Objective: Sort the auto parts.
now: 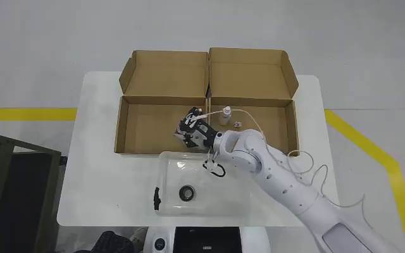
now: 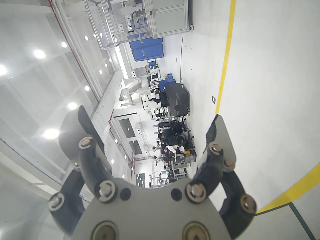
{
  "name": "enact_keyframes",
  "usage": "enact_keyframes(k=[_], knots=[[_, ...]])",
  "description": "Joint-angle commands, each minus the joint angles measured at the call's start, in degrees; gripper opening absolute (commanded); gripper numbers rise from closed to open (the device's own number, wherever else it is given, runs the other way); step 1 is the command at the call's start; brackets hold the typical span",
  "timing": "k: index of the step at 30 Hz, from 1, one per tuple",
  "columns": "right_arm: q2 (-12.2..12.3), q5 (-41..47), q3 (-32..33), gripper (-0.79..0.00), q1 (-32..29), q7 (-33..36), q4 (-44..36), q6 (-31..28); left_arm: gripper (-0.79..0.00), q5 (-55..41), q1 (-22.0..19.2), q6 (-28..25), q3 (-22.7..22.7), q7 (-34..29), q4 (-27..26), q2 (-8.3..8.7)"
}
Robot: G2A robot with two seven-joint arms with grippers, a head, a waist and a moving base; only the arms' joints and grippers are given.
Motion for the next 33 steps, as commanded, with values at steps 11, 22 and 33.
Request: enact_keyframes(k=[11,22,33], knots=[[-2.4,-1.5,-2.9,-0.733,3.4,5.2,4.5,1.2,0.000,0.0,0.0,0.0,0.0,0.0,0.0,0.00],[-4.0,-1.8,-4.1,-0.582,4.8,8.1,7.3,0.6,0.000,0.0,0.0,0.0,0.0,0.0,0.0,0.00],[-5.1,-2.0,-4.3,-0.465,4.9,10.0,8.1,-0.4,0.000,0.0,0.0,0.0,0.0,0.0,0.0,0.00]])
